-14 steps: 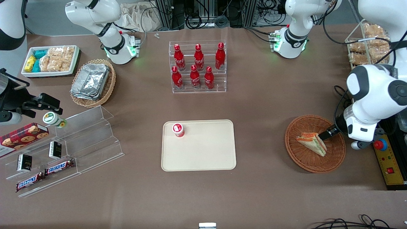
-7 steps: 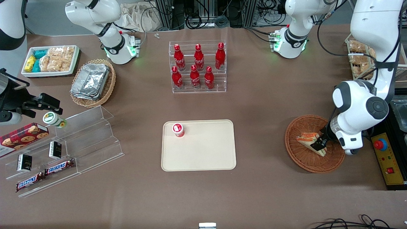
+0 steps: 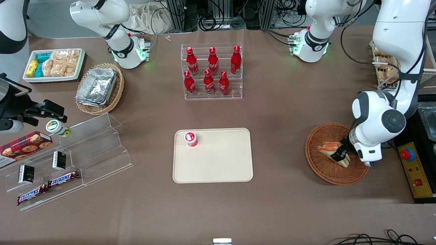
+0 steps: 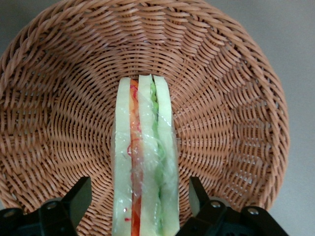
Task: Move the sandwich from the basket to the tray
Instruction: 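Close the left gripper on the wrapped sandwich, then lift the sandwich out of the basket with the left gripper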
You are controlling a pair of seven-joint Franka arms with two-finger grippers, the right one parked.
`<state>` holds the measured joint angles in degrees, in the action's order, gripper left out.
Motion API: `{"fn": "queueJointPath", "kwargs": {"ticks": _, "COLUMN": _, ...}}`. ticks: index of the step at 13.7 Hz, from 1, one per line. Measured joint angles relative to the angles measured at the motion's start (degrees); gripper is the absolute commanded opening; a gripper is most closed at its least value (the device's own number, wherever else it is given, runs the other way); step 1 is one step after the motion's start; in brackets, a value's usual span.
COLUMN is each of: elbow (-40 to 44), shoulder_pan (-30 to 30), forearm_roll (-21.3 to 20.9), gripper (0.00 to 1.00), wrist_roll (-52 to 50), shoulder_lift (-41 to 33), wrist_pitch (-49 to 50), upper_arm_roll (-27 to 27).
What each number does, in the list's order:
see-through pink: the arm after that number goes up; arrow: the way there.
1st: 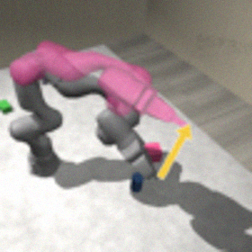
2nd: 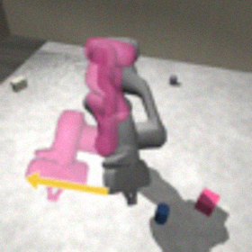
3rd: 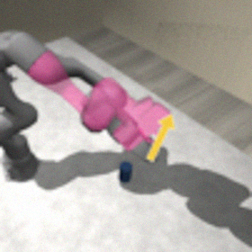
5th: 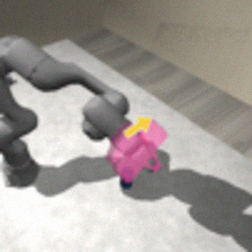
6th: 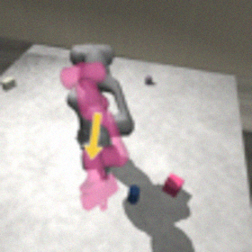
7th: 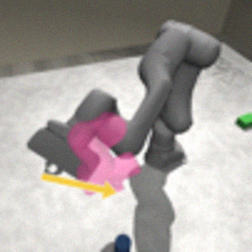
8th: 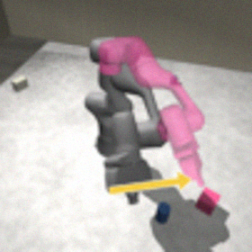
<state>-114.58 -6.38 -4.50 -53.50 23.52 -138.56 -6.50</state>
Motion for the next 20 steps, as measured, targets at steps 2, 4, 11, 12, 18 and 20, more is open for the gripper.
{"fn": "queueJointPath", "kwargs": {"ticks": 2, "elbow": 0.1, "shoulder_pan": 0.0, "forearm_roll": -0.1, "gripper": 0.20, "wrist_roll": -0.1, "shoulder_lift": 0.1, "wrist_pitch": -0.1, "upper_arm_roll": 0.0}}
{"fn": "queueJointPath", "kwargs": {"ticks": 4, "elbow": 0.4, "shoulder_pan": 0.0, "forearm_roll": -0.2, "gripper": 0.00, "wrist_roll": -1.5, "shoulder_lift": 0.0, "wrist_pitch": -0.2, "upper_arm_roll": 0.0}}
{"fn": "queueJointPath", "kwargs": {"ticks": 11, "elbow": 7.4, "shoulder_pan": 3.1, "forearm_roll": -0.9, "gripper": 0.00, "wrist_roll": -7.4, "shoulder_lift": -8.2, "wrist_pitch": 18.5, "upper_arm_roll": -0.5}}
{"fn": "queueJointPath", "kwargs": {"ticks": 12, "elbow": 9.8, "shoulder_pan": 3.8, "forearm_roll": -0.9, "gripper": 0.00, "wrist_roll": -7.6, "shoulder_lift": -9.8, "wrist_pitch": 23.4, "upper_arm_roll": -0.6}}
{"fn": "queueJointPath", "kwargs": {"ticks": 18, "elbow": 24.1, "shoulder_pan": 5.1, "forearm_roll": 0.6, "gripper": 0.00, "wrist_roll": -7.7, "shoulder_lift": -12.3, "wrist_pitch": 42.1, "upper_arm_roll": -9.5}}
{"fn": "queueJointPath", "kwargs": {"ticks": 20, "elbow": 24.1, "shoulder_pan": 5.5, "forearm_roll": 0.6, "gripper": 0.00, "wrist_roll": -6.6, "shoulder_lift": -11.6, "wrist_pitch": 41.8, "upper_arm_roll": -13.7}}
